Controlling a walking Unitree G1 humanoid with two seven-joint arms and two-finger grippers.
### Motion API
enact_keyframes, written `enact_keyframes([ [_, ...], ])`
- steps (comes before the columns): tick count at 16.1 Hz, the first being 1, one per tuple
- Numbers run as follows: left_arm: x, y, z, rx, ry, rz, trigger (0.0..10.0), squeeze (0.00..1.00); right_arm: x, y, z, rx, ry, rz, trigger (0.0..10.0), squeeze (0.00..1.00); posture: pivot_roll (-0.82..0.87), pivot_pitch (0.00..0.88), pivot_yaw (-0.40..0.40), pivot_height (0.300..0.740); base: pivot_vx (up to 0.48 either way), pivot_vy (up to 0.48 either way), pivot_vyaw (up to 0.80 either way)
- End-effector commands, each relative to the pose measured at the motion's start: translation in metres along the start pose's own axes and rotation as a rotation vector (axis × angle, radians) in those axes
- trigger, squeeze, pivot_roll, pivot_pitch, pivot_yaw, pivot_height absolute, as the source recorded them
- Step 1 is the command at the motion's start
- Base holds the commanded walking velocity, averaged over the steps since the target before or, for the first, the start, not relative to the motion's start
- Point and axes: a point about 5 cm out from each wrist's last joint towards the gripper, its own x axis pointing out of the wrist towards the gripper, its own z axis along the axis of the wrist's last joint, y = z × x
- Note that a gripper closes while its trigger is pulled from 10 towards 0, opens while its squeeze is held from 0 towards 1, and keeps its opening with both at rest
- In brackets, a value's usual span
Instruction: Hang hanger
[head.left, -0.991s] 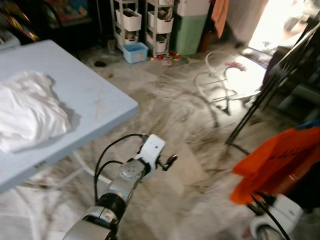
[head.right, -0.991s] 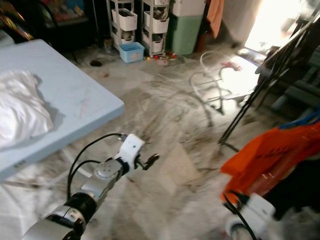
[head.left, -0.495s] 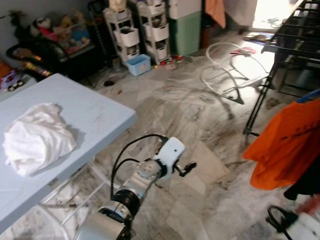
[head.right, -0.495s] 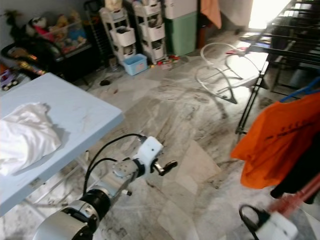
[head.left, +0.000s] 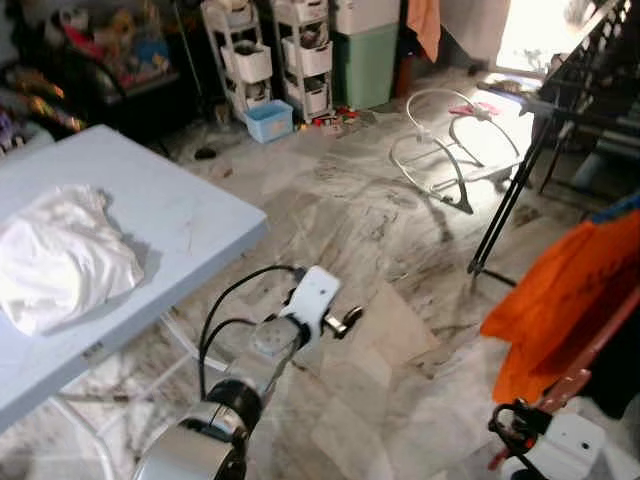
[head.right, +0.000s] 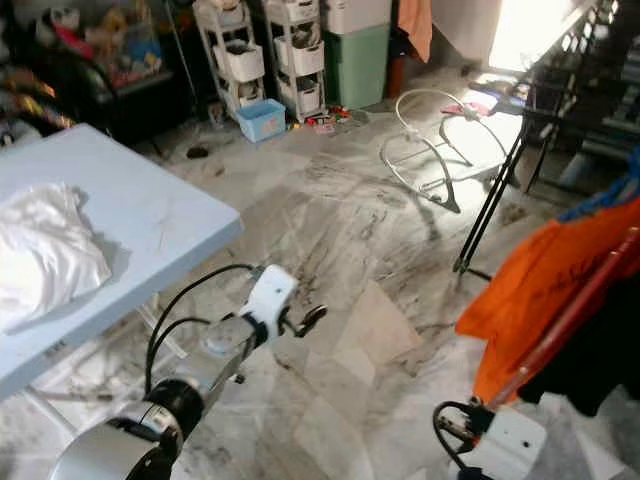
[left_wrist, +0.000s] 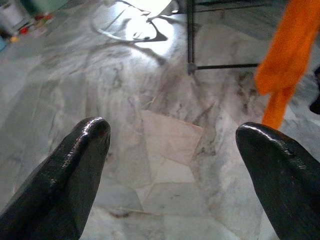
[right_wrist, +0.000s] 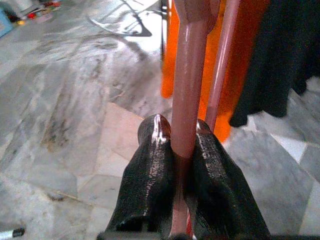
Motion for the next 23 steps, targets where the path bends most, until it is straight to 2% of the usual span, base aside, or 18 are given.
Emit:
enact_keyframes([
  [1, -0.001, 0.004, 0.001, -0.021, -0.012, 0.021, 10.0, 0.0, 0.003, 0.013, 0.005, 0.009, -0.021, 0.047, 10.0, 0.0, -0.12, 0.0, 0.019, 0.74, 0.0, 0.0, 0.0],
  [4, -0.001, 0.01, 0.004, -0.061, -0.032, 0.058, 10.0, 0.0, 0.011, 0.015, 0.016, 0.035, -0.057, 0.063, 10.0, 0.0, -0.1, 0.0, 0.001, 0.74, 0.0, 0.0, 0.0],
  [6, -0.001, 0.011, 0.006, -0.076, -0.037, 0.067, 10.0, 0.0, 0.012, 0.016, 0.016, 0.032, -0.05, 0.071, 10.0, 0.0, -0.09, 0.0, 0.001, 0.74, 0.0, 0.0, 0.0],
  [11, 0.0, 0.015, 0.008, -0.102, -0.033, 0.103, 10.0, 0.0, 0.01, 0.019, 0.012, 0.049, -0.029, 0.086, 10.0, 0.0, -0.1, 0.0, 0.008, 0.74, 0.048, 0.079, -0.77],
  [16, 0.001, 0.012, 0.009, -0.099, -0.035, 0.088, 10.0, 0.0, 0.006, 0.017, 0.007, 0.049, -0.008, 0.081, 10.0, 0.0, -0.11, 0.0, 0.018, 0.74, 0.0, 0.431, -0.76],
  [20, 0.004, 0.007, 0.011, -0.099, -0.039, 0.067, 10.0, 0.0, 0.005, 0.017, 0.007, 0.037, -0.009, 0.079, 10.0, 0.0, -0.12, 0.0, 0.025, 0.74, 0.272, 0.391, 0.0],
  [23, 0.005, 0.001, 0.013, -0.084, -0.052, 0.038, 10.0, 0.0, 0.003, 0.014, 0.005, 0.041, 0.0, 0.065, 10.0, 0.0, -0.13, 0.0, 0.026, 0.74, 0.0, 0.0, 0.0],
])
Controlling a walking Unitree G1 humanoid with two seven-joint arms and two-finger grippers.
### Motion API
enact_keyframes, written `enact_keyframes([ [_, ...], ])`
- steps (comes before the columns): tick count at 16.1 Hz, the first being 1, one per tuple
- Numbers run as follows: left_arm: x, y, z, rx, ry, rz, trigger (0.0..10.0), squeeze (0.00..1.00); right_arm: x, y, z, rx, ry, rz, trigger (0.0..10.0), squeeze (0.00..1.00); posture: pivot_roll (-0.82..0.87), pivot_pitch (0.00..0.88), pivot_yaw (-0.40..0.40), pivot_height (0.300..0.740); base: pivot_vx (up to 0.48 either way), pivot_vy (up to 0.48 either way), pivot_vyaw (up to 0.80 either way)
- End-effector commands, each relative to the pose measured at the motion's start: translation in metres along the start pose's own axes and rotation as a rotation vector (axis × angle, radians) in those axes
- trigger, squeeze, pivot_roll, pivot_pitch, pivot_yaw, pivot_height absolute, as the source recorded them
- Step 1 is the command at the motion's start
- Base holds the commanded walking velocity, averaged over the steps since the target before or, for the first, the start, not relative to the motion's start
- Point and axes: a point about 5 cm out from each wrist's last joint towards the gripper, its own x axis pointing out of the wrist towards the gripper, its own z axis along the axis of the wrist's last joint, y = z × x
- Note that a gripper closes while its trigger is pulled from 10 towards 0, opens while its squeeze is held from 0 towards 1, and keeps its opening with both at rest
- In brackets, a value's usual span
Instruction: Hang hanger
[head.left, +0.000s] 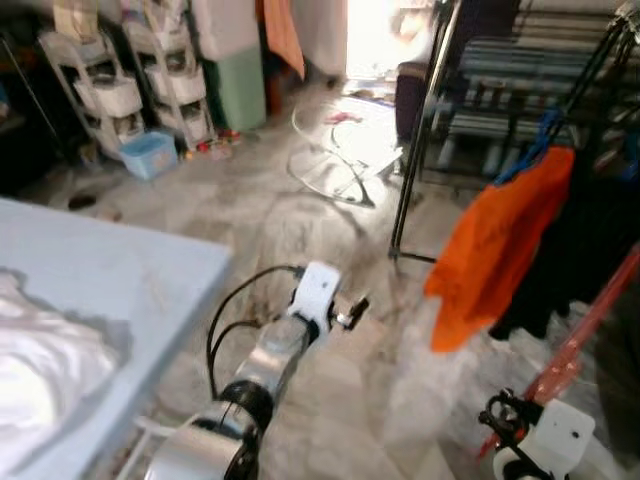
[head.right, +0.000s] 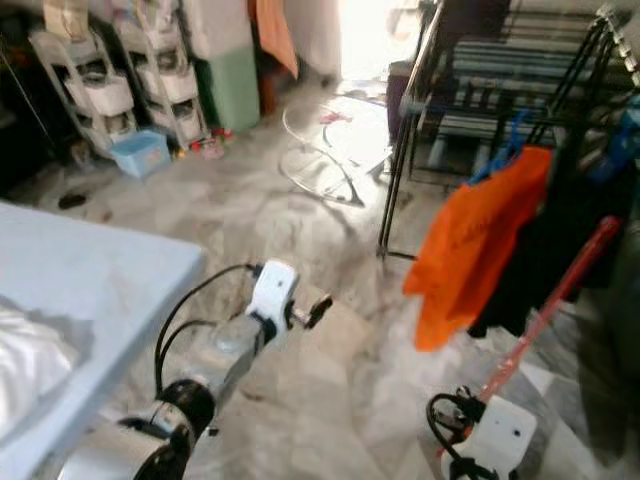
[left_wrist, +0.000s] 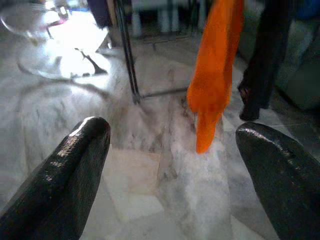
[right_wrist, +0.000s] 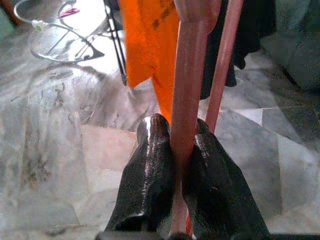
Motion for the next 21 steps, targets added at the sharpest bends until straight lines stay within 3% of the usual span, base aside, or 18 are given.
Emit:
enact_keyframes([
  [1, -0.005, 0.007, -0.007, -0.006, 0.013, 0.003, 10.0, 0.0, -0.001, 0.007, 0.003, 0.022, -0.012, 0.018, 10.0, 0.0, -0.13, 0.0, 0.025, 0.74, 0.0, 0.0, 0.0],
  [7, -0.008, 0.011, -0.01, -0.013, 0.005, 0.013, 10.0, 0.0, 0.0, 0.012, 0.004, 0.005, -0.02, 0.054, 10.0, 0.0, -0.11, 0.0, 0.008, 0.74, 0.226, 0.0, 0.0],
  [9, -0.013, 0.022, -0.014, -0.009, 0.018, 0.081, 10.0, 0.0, 0.001, 0.015, 0.004, 0.004, -0.014, 0.076, 10.0, 0.0, -0.1, 0.0, -0.007, 0.74, 0.382, 0.0, 0.0],
  [10, -0.02, 0.04, -0.017, 0.004, 0.029, 0.195, 10.0, 0.0, 0.004, 0.018, 0.006, 0.0, -0.02, 0.098, 10.0, 0.0, -0.08, 0.0, -0.016, 0.74, 0.337, 0.0, 0.0],
  [12, -0.028, 0.055, -0.017, 0.003, 0.01, 0.272, 10.0, 0.0, 0.007, 0.015, 0.011, -0.003, -0.05, 0.083, 10.0, 0.0, -0.08, 0.0, -0.017, 0.74, 0.124, 0.0, 0.0],
  [14, -0.033, 0.065, -0.007, -0.011, -0.057, 0.252, 10.0, 0.0, 0.008, 0.014, 0.02, -0.011, -0.109, 0.065, 10.0, 0.0, -0.06, 0.0, -0.017, 0.74, 0.0, 0.0, 0.0],
  [16, -0.032, 0.064, 0.011, 0.004, -0.143, 0.185, 10.0, 0.0, 0.008, 0.015, 0.022, -0.026, -0.125, 0.055, 10.0, 0.0, -0.06, 0.0, -0.009, 0.74, 0.0, 0.0, 0.0],
  [18, -0.031, 0.066, 0.018, -0.014, -0.165, 0.194, 10.0, 0.0, 0.007, 0.016, 0.021, -0.017, -0.131, 0.041, 10.0, 0.0, -0.06, 0.0, -0.006, 0.74, 0.0, 0.0, 0.0],
  [21, -0.035, 0.068, 0.003, -0.024, -0.106, 0.215, 10.0, 0.0, 0.004, 0.016, 0.021, -0.018, -0.139, 0.038, 10.0, 0.0, -0.07, 0.0, 0.008, 0.74, 0.264, 0.0, 0.0],
])
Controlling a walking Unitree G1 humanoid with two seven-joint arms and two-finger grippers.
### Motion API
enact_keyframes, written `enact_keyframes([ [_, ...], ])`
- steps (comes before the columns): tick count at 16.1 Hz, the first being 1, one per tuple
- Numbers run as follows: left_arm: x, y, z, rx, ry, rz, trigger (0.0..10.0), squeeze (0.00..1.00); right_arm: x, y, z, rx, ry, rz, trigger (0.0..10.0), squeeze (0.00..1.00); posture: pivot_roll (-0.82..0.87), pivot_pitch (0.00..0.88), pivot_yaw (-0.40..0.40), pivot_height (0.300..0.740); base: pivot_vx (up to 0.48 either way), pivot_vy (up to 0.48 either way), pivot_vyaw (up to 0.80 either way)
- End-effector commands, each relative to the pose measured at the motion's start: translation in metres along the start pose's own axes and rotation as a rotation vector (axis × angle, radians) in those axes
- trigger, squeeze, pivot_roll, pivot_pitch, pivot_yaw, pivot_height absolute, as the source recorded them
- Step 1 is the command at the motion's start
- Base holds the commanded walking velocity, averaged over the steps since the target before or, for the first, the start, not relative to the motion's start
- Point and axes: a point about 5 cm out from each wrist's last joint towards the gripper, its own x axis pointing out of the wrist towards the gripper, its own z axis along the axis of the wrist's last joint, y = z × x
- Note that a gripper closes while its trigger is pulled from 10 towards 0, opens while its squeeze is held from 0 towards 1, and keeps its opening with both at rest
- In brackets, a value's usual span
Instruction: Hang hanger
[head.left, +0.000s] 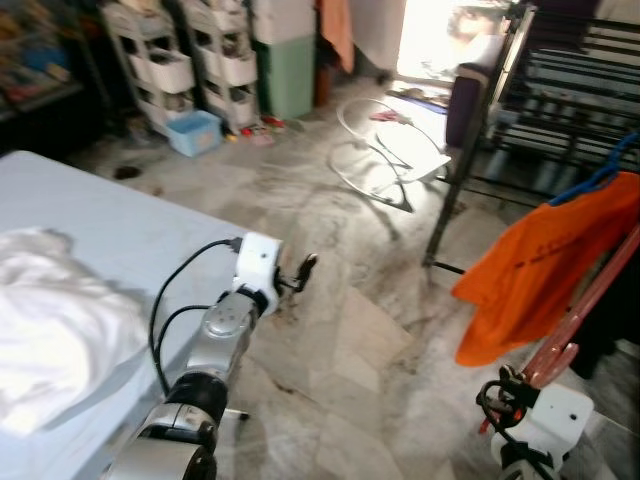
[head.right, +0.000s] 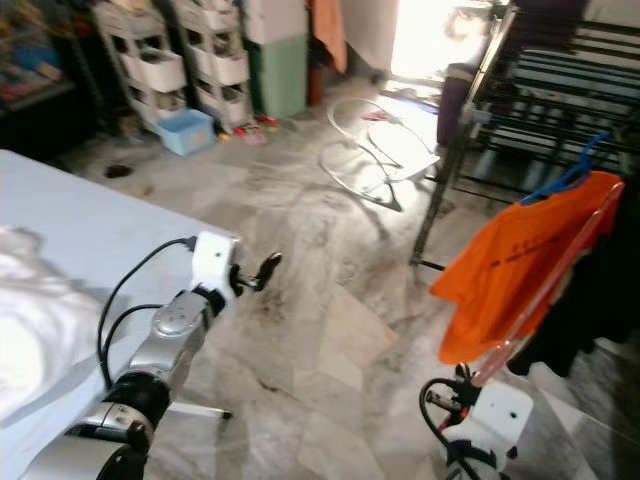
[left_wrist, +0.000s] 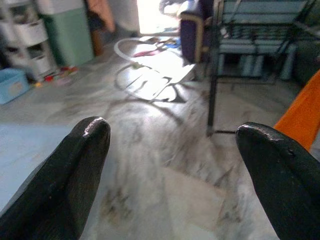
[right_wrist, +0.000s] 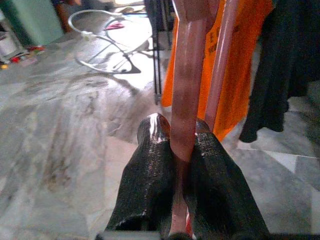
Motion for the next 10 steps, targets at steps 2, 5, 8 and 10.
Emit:
enact_keyframes([
  [2, -0.004, 0.002, -0.009, 0.011, 0.047, 0.015, 10.0, 0.0, 0.0, 0.001, 0.006, 0.016, -0.035, -0.017, 10.0, 0.0, -0.07, 0.0, 0.01, 0.74, 0.292, 0.0, 0.0],
  [5, -0.001, -0.007, -0.008, 0.022, 0.047, -0.034, 10.0, 0.0, 0.005, 0.0, 0.011, -0.007, -0.059, -0.016, 10.0, 0.0, -0.06, 0.0, 0.013, 0.74, 0.319, 0.0, 0.0],
  [8, 0.006, -0.02, 0.003, 0.015, 0.008, -0.078, 10.0, 0.0, 0.008, 0.0, 0.017, -0.021, -0.076, -0.008, 10.0, 0.0, -0.07, 0.0, 0.014, 0.74, 0.48, 0.0, 0.0],
  [10, 0.008, -0.028, 0.005, 0.009, 0.0, -0.113, 10.0, 0.0, 0.009, -0.003, 0.019, -0.027, -0.082, -0.014, 10.0, 0.0, -0.07, 0.0, 0.015, 0.74, 0.48, 0.0, 0.0],
])
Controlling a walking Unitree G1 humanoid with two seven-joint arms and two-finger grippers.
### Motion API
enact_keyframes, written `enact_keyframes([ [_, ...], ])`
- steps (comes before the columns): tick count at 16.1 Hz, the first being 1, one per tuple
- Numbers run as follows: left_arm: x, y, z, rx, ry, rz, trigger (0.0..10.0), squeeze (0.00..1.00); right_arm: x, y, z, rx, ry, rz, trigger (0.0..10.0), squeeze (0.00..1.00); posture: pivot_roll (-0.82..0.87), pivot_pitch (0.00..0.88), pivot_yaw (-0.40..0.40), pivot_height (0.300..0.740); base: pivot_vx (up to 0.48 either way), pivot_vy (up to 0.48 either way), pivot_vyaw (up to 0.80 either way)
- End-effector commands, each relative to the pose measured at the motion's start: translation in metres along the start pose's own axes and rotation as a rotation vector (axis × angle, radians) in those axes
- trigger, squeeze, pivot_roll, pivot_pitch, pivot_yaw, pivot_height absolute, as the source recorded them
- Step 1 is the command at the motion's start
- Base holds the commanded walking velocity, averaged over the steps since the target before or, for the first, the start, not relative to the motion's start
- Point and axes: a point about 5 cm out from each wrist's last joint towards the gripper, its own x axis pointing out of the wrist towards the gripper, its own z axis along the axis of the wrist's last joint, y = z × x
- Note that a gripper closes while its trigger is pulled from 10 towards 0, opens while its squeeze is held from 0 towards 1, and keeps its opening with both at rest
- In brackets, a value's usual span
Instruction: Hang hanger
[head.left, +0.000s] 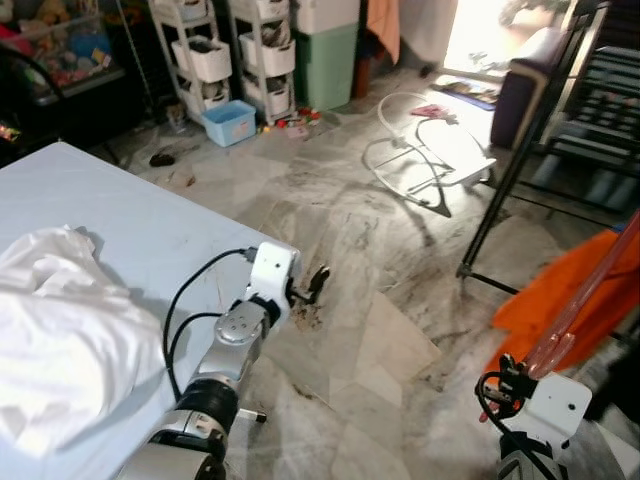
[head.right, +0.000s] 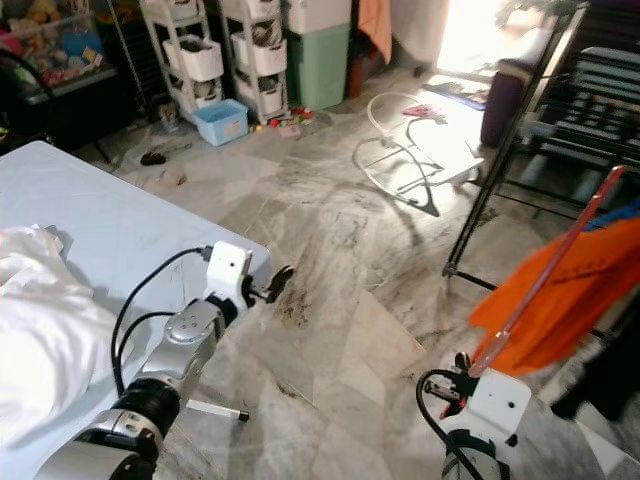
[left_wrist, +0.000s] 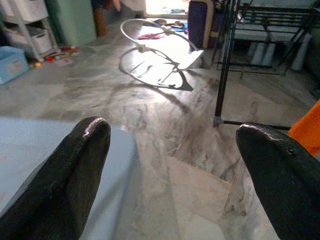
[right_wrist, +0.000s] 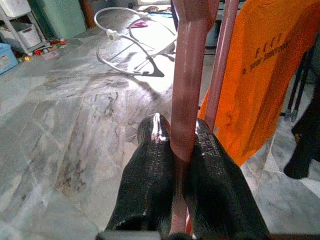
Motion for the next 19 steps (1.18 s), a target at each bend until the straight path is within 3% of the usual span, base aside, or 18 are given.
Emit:
enact_keyframes([
  [1, 0.003, -0.007, 0.004, 0.012, -0.01, -0.047, 10.0, 0.0, 0.001, -0.005, 0.009, 0.012, -0.032, -0.022, 10.0, 0.0, -0.07, 0.0, 0.016, 0.74, 0.48, 0.0, 0.0],
  [4, 0.003, -0.014, 0.002, 0.019, -0.003, -0.084, 10.0, 0.0, 0.0, -0.006, 0.007, 0.035, -0.018, -0.034, 10.0, 0.0, -0.08, 0.0, 0.017, 0.74, 0.48, 0.0, 0.0],
  [8, 0.004, -0.02, 0.001, 0.008, 0.004, -0.115, 10.0, 0.0, 0.0, -0.002, 0.007, 0.048, -0.01, -0.019, 10.0, 0.0, -0.08, 0.0, 0.017, 0.74, 0.472, 0.0, -0.76],
  [14, 0.005, -0.029, -0.002, 0.003, 0.011, -0.154, 10.0, 0.0, -0.001, -0.002, 0.003, 0.012, 0.009, -0.001, 10.0, 0.0, -0.09, 0.0, 0.014, 0.74, 0.48, 0.0, 0.0],
  [16, 0.006, -0.03, -0.002, 0.0, 0.017, -0.141, 10.0, 0.0, 0.0, 0.005, 0.002, -0.039, 0.022, 0.063, 10.0, 0.0, -0.09, 0.0, 0.01, 0.74, 0.48, 0.0, 0.26],
  [19, 0.006, -0.026, -0.003, -0.011, 0.02, -0.092, 10.0, 0.0, -0.004, 0.016, -0.003, -0.067, 0.049, 0.137, 10.0, 0.0, -0.08, 0.0, 0.003, 0.74, 0.0, 0.0, 0.55],
])
